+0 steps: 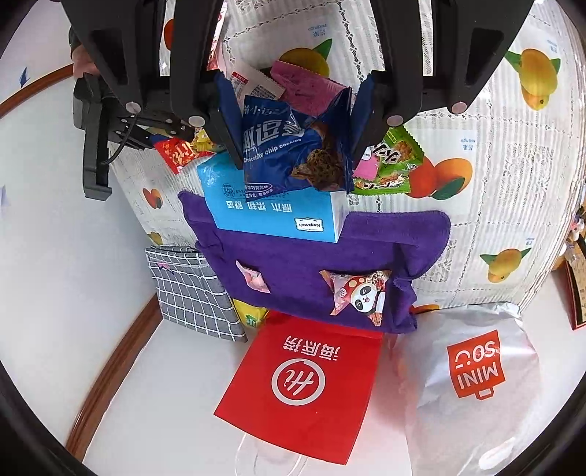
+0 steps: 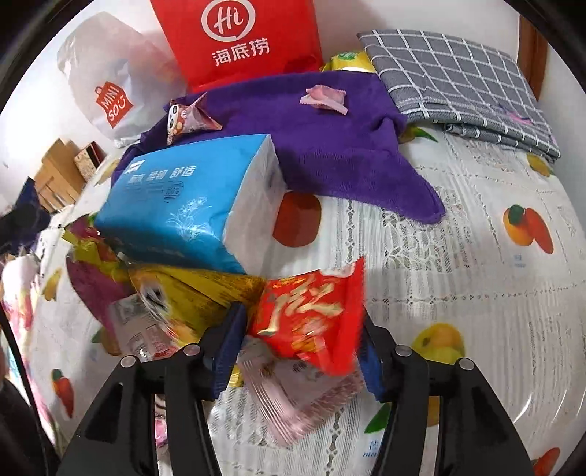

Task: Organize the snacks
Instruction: 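Carry the blue chip bag with the left tool while the right tool carries the red packet to the towel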

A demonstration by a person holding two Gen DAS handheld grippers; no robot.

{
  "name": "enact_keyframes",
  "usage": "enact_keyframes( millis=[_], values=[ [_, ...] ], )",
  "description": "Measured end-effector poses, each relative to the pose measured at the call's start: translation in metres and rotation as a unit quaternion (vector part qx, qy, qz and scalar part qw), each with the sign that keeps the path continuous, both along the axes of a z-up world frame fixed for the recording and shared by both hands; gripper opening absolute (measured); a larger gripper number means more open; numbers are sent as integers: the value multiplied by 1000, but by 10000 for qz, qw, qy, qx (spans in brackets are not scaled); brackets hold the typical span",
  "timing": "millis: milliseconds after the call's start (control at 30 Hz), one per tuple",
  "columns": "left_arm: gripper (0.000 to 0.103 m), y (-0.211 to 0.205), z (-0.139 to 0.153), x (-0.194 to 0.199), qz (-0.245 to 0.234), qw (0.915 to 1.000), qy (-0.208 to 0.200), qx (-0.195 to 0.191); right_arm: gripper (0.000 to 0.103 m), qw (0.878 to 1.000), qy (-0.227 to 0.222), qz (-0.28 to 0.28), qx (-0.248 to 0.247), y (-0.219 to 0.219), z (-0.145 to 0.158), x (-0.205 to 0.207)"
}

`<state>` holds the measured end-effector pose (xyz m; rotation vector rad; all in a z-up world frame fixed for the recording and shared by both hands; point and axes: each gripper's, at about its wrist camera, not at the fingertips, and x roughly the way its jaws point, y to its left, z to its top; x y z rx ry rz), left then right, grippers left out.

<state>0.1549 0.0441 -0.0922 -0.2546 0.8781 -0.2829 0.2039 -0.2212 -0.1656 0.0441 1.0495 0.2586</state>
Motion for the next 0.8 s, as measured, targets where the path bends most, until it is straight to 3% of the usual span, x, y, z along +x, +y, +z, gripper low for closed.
enact_keyframes(
  millis=[467, 633, 800],
  values=[
    [49, -2, 14, 10, -78, 9999, -76, -11, 44, 9958, -894, -176, -88, -10, 65, -8],
    [49, -3, 20, 17, -84, 9999, -120, -1, 44, 9937, -1080, -275, 91, -10, 88, -3],
    [49, -3, 24, 24, -54, 9999, -110, 24, 37, 9924, -1198, -225, 174, 1, 102, 2]
  ],
)
